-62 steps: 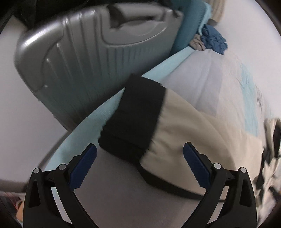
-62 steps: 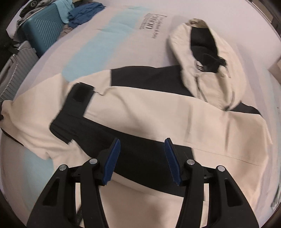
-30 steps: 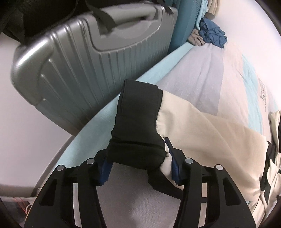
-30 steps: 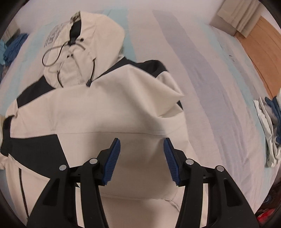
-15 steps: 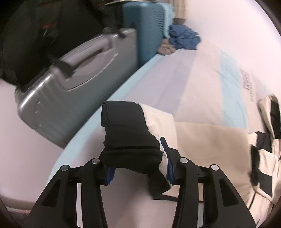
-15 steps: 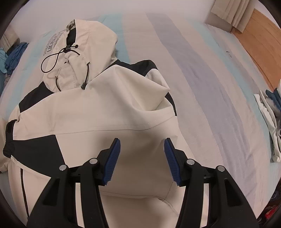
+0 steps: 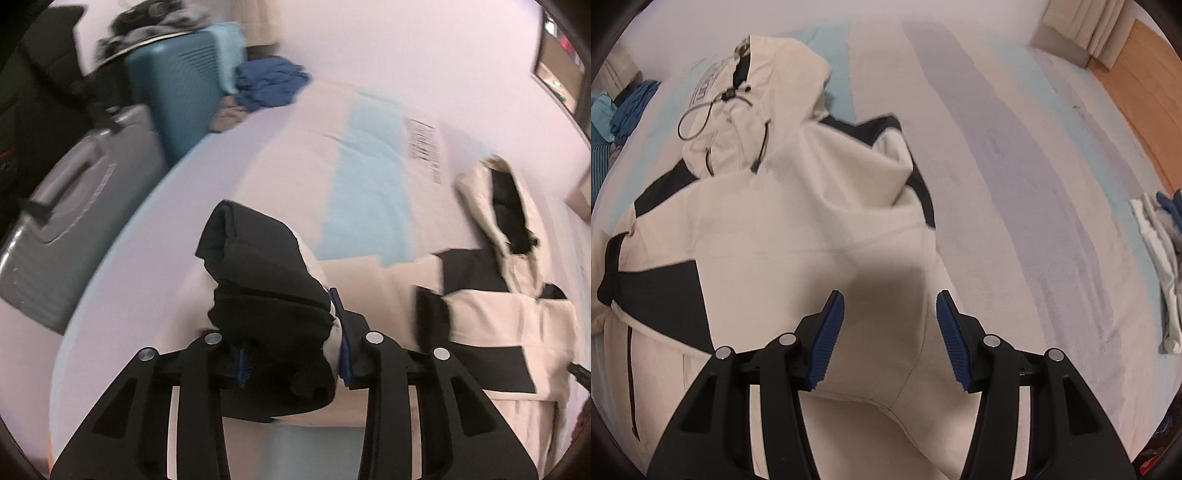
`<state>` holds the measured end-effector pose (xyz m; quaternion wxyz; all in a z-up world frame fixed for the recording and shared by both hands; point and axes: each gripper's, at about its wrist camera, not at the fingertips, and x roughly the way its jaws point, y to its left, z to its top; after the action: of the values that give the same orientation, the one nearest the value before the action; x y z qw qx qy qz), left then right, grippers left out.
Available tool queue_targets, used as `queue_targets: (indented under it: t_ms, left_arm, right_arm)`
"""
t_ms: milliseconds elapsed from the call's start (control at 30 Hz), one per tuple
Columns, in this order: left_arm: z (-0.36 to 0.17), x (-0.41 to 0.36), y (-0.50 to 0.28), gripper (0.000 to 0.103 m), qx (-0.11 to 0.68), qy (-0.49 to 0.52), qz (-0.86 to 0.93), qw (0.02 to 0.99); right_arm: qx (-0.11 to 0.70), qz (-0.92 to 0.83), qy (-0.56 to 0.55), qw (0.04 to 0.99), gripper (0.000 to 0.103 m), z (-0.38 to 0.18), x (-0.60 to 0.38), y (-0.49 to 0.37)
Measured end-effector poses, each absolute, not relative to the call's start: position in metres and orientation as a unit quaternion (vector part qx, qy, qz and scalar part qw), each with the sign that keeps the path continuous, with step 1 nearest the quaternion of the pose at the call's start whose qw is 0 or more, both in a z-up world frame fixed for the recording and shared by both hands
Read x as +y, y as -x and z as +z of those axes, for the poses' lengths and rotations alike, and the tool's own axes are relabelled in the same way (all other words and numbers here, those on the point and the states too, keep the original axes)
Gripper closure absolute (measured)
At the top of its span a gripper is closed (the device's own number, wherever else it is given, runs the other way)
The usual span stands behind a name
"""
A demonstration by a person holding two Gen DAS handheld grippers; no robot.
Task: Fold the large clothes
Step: 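Carry the held sleeve cuff with the left tool across the jacket body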
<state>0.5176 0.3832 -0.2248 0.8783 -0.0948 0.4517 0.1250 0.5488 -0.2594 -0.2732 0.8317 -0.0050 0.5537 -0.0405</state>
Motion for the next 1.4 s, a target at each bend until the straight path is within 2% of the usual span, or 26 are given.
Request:
queue_targets:
  t_ms: [300,1100,1200,1267,1400]
  left_arm:
    - [-0.238,0.274,-0.550,0.077,0.465,0.056,0.040,0.883]
    - [-0.220,0.043,-0.573,0.079,0.460,-0.005,-0.085,0.884]
    - [-0.224,0.007,-0.574,0.079,0.458,-0.017,-0.108,0.882]
    - [-0.230,-0.014,-0.576,0.079,0.463,-0.016,-0.122,0.878]
    - [-0.252,-0.054,-0.578,0.080,0.474,-0.025,-0.144,0.868]
  right_arm:
    - [0.554,-0.018,-0.054,0.830,0.053,-0.287,-0.264,-0.539]
    - [0.520,0.038,-0.080,0.849,0.051,-0.259,-0.309,-0.517]
    - [0.518,0.042,-0.092,0.850,0.056,-0.258,-0.322,-0.517]
    - [0.519,0.052,-0.096,0.848,0.065,-0.260,-0.327,-0.520]
    - [0.530,0.063,-0.092,0.841,0.070,-0.271,-0.332,-0.530]
